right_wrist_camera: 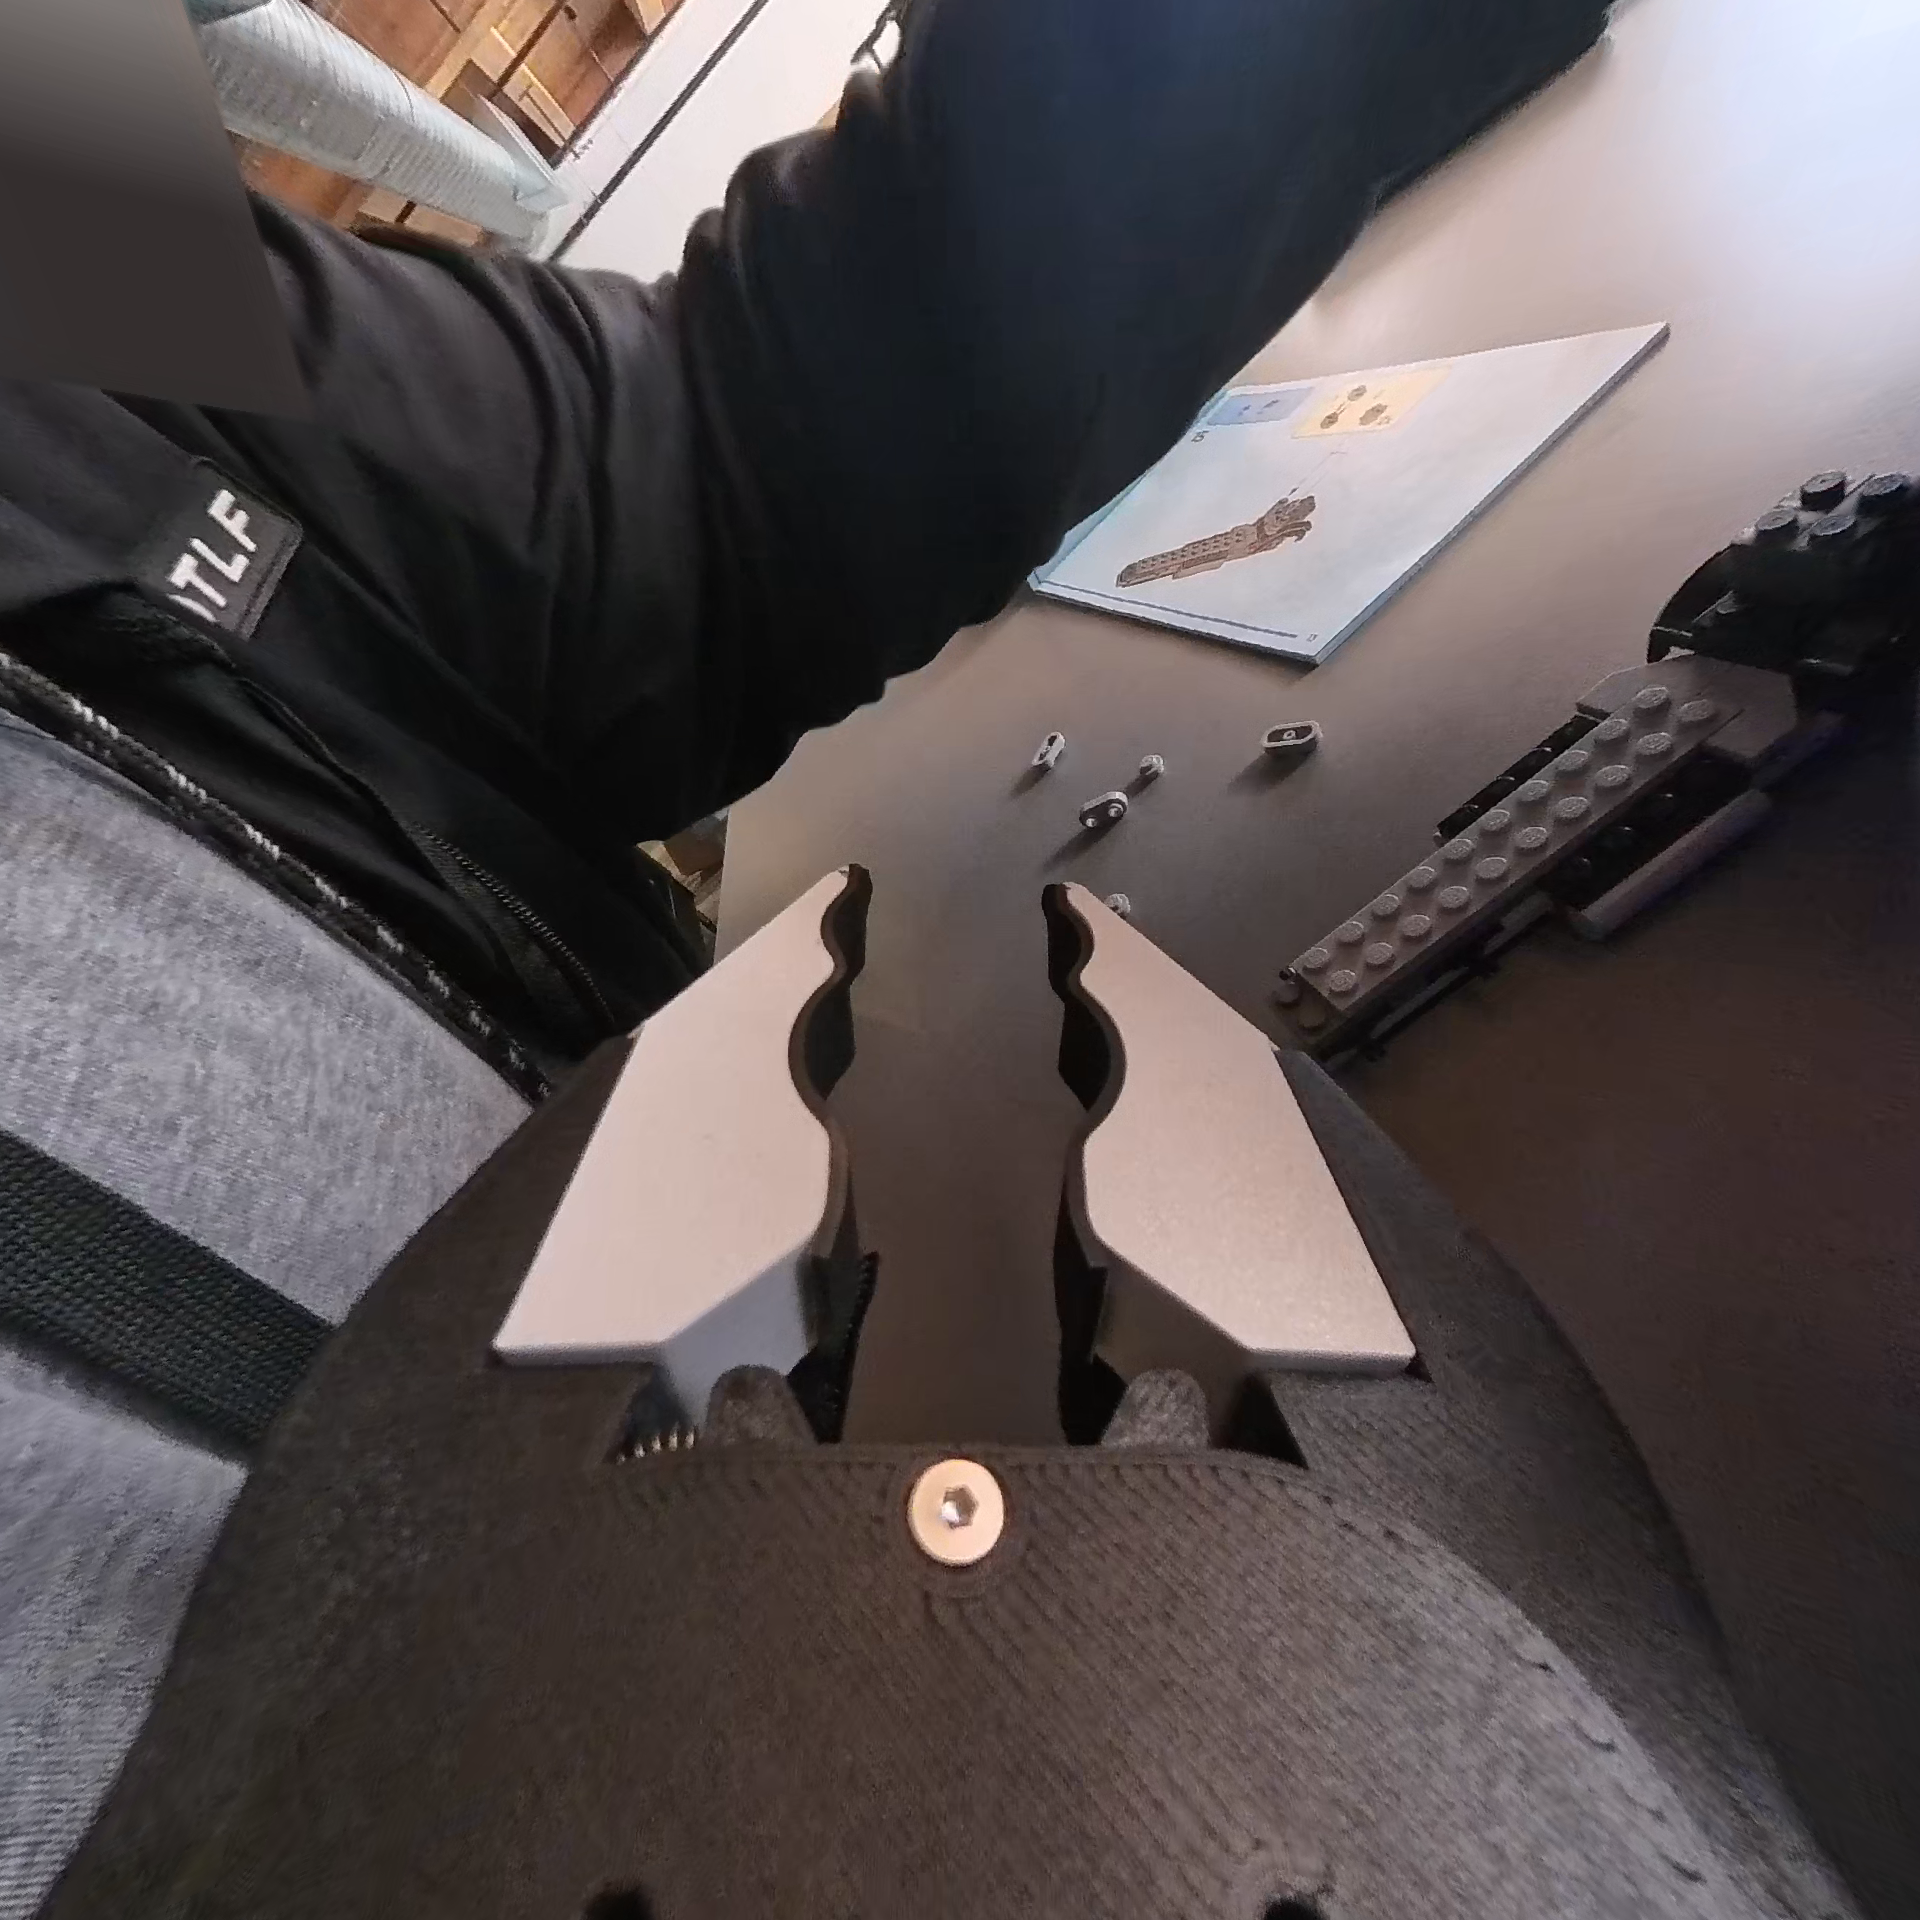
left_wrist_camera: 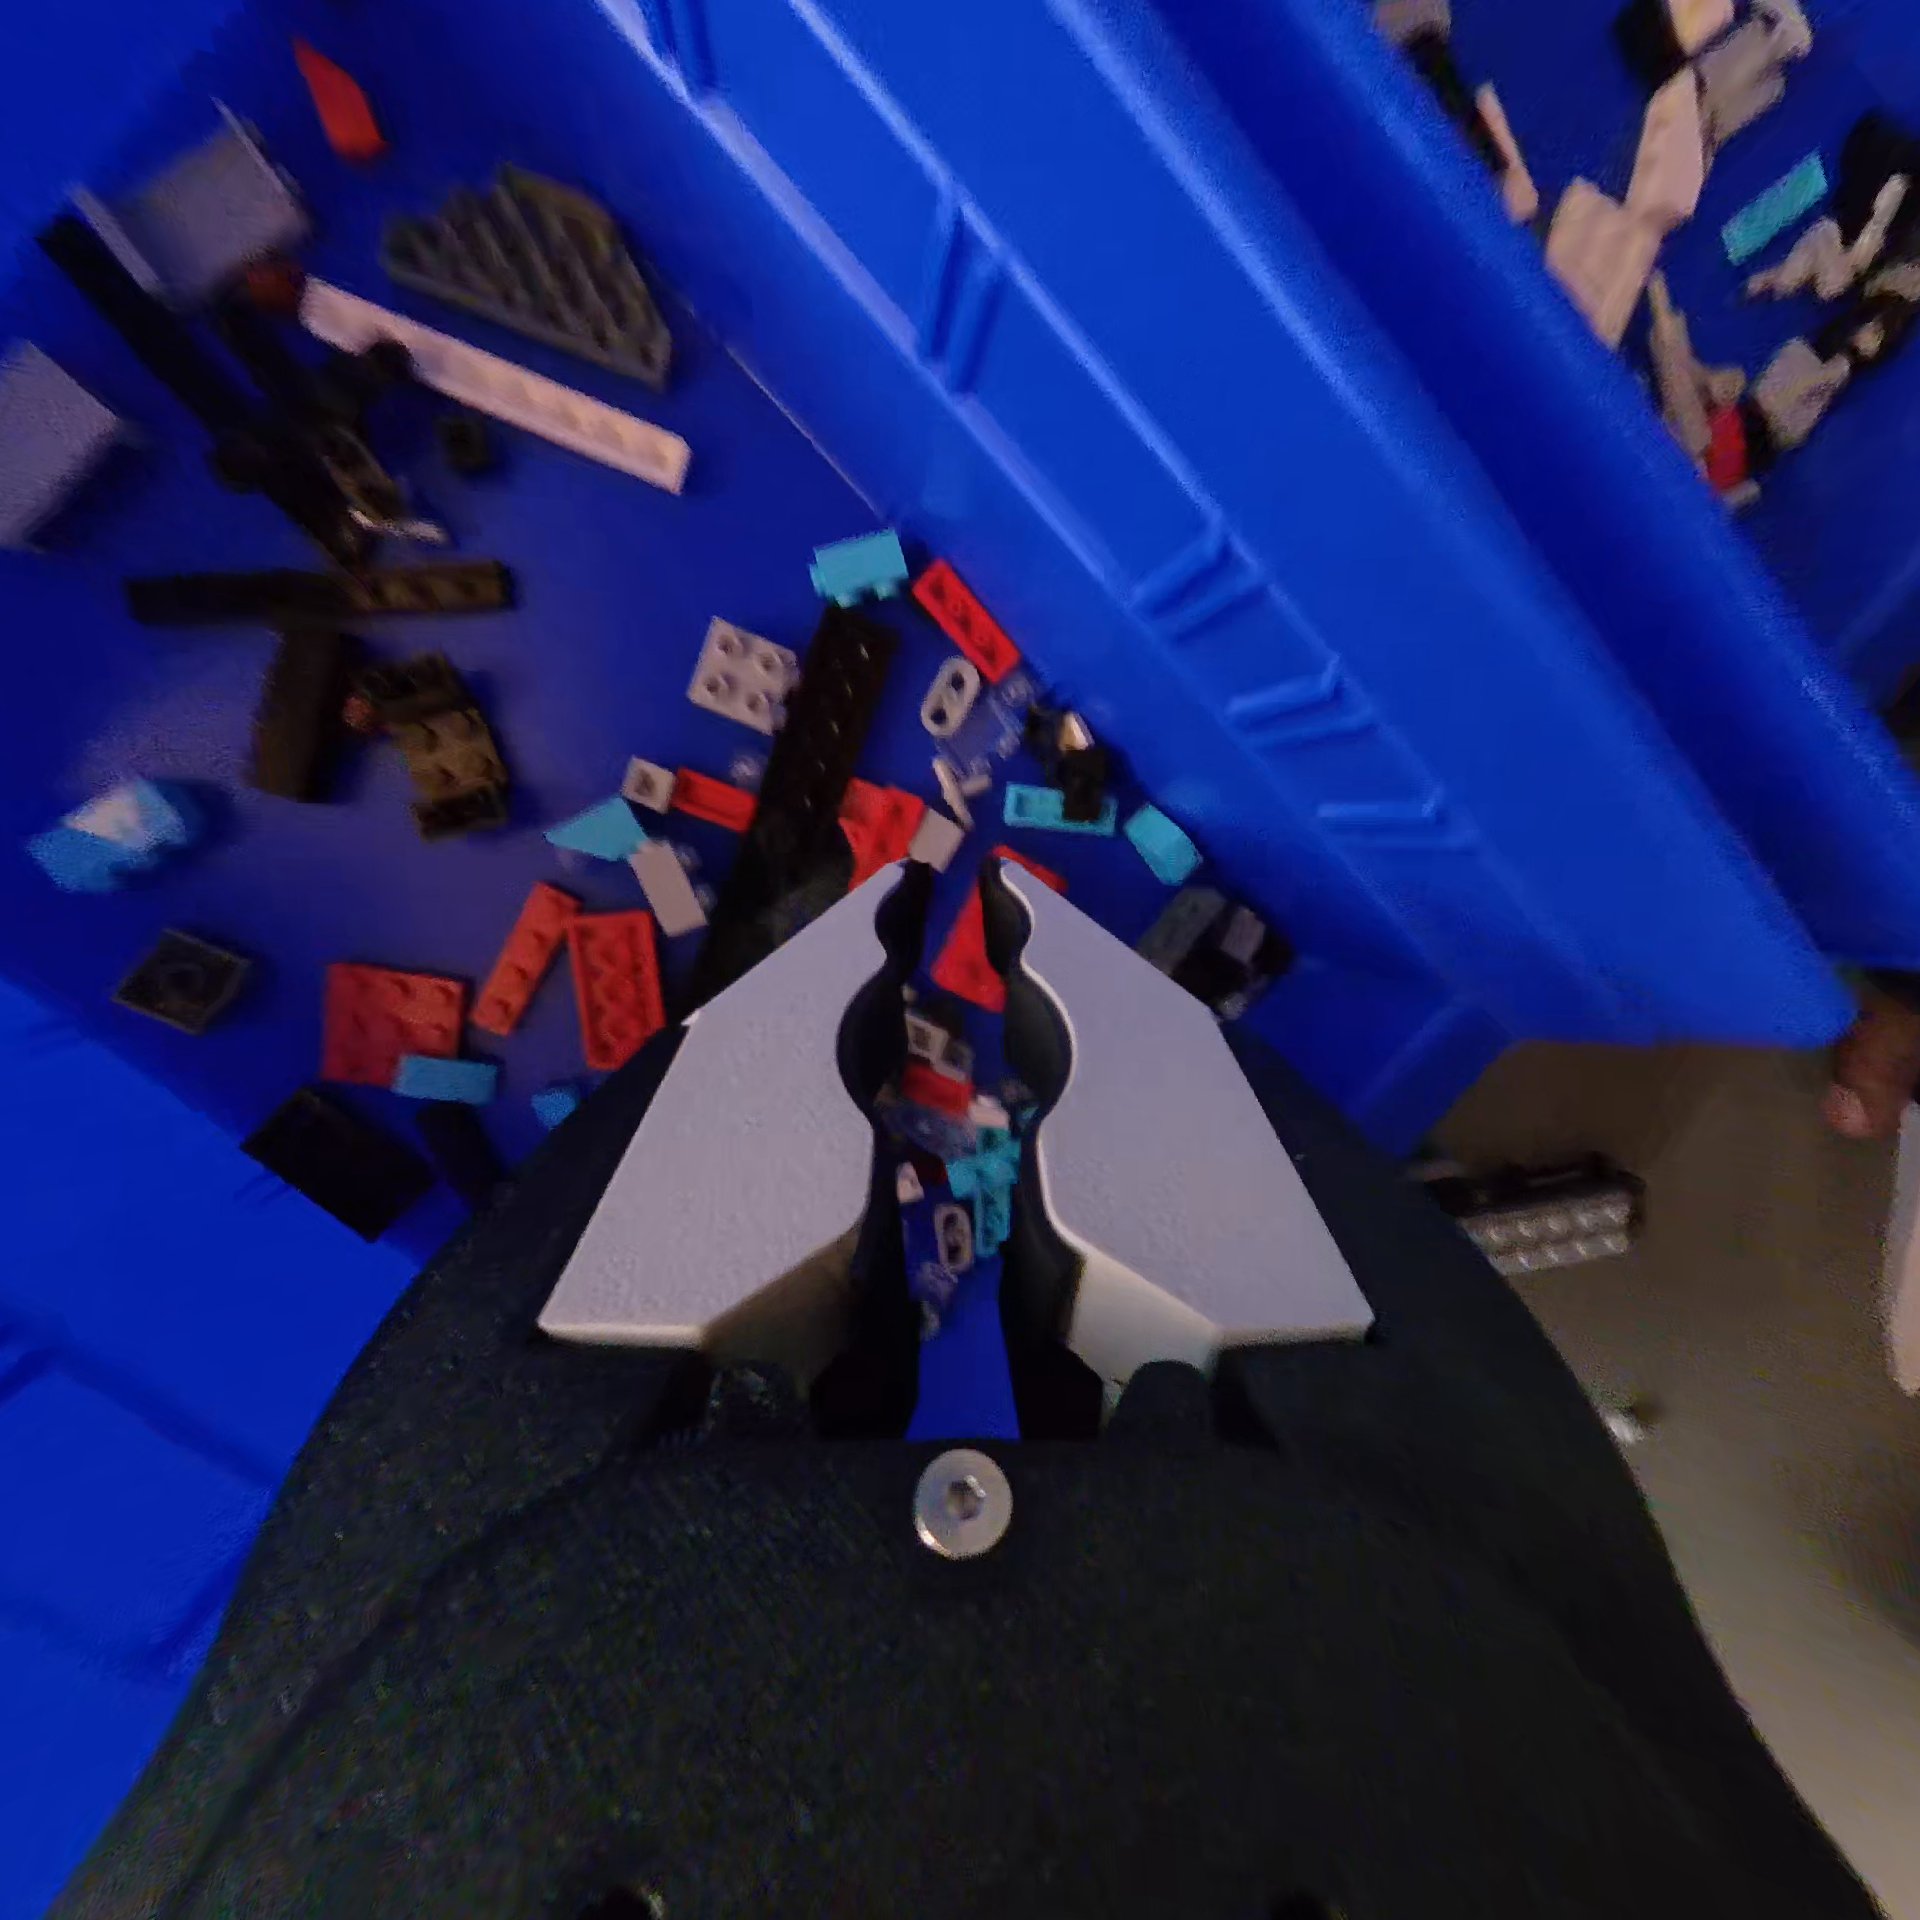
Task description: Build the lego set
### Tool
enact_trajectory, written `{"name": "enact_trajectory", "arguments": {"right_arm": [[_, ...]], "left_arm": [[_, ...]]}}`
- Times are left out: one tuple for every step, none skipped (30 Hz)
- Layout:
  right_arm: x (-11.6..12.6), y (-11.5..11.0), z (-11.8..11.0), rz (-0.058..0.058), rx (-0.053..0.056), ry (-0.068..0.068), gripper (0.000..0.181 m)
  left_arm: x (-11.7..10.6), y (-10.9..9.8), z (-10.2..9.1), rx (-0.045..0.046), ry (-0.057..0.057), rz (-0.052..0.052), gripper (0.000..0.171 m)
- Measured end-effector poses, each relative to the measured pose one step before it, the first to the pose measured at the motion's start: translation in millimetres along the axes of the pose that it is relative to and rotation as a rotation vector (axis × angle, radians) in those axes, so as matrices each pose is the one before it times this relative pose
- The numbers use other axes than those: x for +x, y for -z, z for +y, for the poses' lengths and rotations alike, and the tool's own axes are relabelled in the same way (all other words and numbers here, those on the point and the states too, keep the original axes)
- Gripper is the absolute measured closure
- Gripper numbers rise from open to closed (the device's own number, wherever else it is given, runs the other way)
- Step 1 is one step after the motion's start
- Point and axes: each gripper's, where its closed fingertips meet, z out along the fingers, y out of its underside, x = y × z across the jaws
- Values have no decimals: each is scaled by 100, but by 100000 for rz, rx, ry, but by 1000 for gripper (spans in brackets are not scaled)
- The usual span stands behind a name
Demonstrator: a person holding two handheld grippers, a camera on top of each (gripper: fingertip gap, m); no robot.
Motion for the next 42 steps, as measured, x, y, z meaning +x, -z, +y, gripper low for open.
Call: {"name": "enact_trajectory", "arguments": {"right_arm": [[2, -5, 16, 42, -81, 72, 146], [0, -9, 8, 26, -29, 66, 145], [-12, 0, -4, -5, 13, 31, 145], [-6, 15, -6, -40, 67, -13, 146], [-3, 19, -11, -96, 131, -63, 146], [-10, 35, -34, -141, 219, -112, 146], [1, 40, -40, -147, 287, -149, 146], [-14, 32, -40, -145, 261, -163, 146], [1, 28, -21, -106, 167, -107, 146], [-5, 7, -5, -50, 45, 29, 146], [-24, -3, 13, 0, -84, 181, 146], [-24, -20, 40, 31, -164, 265, 145], [-19, -18, 26, 63, -162, 244, 145], [-2, -11, 19, 72, -130, 156, 146], [-9, -13, 15, 58, -100, 84, 146], [3, -16, 11, 57, -59, 55, 146], [7, 2, 3, 37, -25, 25, 146], [8, 1, -6, 22, -2, -45, 146], [10, -2, 0, 25, 10, -109, 146], [18, 1, -3, 24, -9, -112, 146], [12, -9, 4, 19, -30, -68, 146], [6, 2, -4, 2, -17, -36, 146], [8, -2, -1, -18, 21, -44, 146], [-1, 16, -11, -41, 62, -57, 146], [-9, 15, -6, -46, 71, -41, 146], [1, 7, -12, -51, 57, -4, 146], [-18, 8, -5, -48, 35, 31, 146], [-3, 9, 0, -46, 12, 45, 146], [-17, -1, -4, -40, 19, 33, 146], [-3, 8, -2, -29, 30, 8, 146], [-4, 8, -1, -19, 20, -24, 146], [3, 9, -7, -22, 21, -36, 146], [-2, 7, -3, -3, 35, -32, 146], [7, 0, -7, 17, 9, -53, 146], [11, -8, 6, 26, -40, -91, 146], [16, -6, -10, 57, -30, -111, 146], [25, -7, -9, 52, -24, -163, 146], [22, -10, -3, 11, -10, -211, 146], [21, -1, -22, -15, 37, -208, 146], [6, 4, -21, -110, 89, -130, 146], [-16, 9, -45, -195, 201, 12, 145], [-18, 5, -63, -194, 275, 75, 145]], "left_arm": [[-438, 21, -782, 2282, -495, -1995, 159], [-326, -126, -720, 1846, -383, -895, 160], [-280, -289, -577, 1151, -381, -400, 160], [-249, -397, -362, 200, -362, -496, 159], [-114, -449, -162, -650, -944, -295, 159], [104, -453, -27, -973, -1828, 180, 159], [143, -418, 69, -936, -2101, 39, 159], [128, -353, 180, -1197, -1467, -136, 159], [137, -277, 277, -1462, -975, -106, 159], [100, -137, 224, -747, -979, -402, 159], [166, 17, 43, 496, -738, 142, 159], [155, 51, 149, -73, -220, 258, 159], [68, 66, 175, -103, -215, -63, 158], [38, 45, 151, -124, -94, -79, 158], [15, 6, 90, 7, -189, -156, 158], [8, 30, 5, 268, -461, -323, 158], [29, 59, -72, 384, -555, -243, 158], [16, 64, -179, 721, -610, -278, 158], [61, 49, -234, 817, -483, -45, 158], [75, -11, -199, 373, -301, 238, 158], [36, -83, -143, 60, -375, -2, 158], [38, -138, -95, -190, -490, 76, 158], [59, -154, -40, -395, -411, 210, 158], [16, -170, -9, -498, 93, 86, 157], [-10, -161, 52, -626, 139, -24, 156], [-63, -121, 21, -363, -173, -384, 156], [-32, -105, 10, -156, -42, -220, 156], [-26, -78, -49, 224, 191, -77, 156], [-23, -38, -102, 486, 371, -80, 156], [-68, -27, -59, 194, 342, -249, 157], [-70, -25, -31, 42, 126, -368, 158], [-77, -13, -28, -3, 48, -454, 160], [-79, -22, -23, 47, 136, -430, 161], [-45, -1, -26, 136, 319, -269, 161], [-21, 22, -1, 112, 616, -159, 161], [-43, 72, 56, 28, 886, -408, 161], [-40, 206, 60, 297, 922, -687, 161], [-33, 388, 24, 907, 1096, -803, 161], [63, 564, -12, 1653, 1355, -488, 161], [143, 747, -6, 2183, 1749, -452, 162], [193, 921, 28, 2541, 1815, -866, 162], [265, 1108, 103, 2865, 1893, -1072, 162]]}}
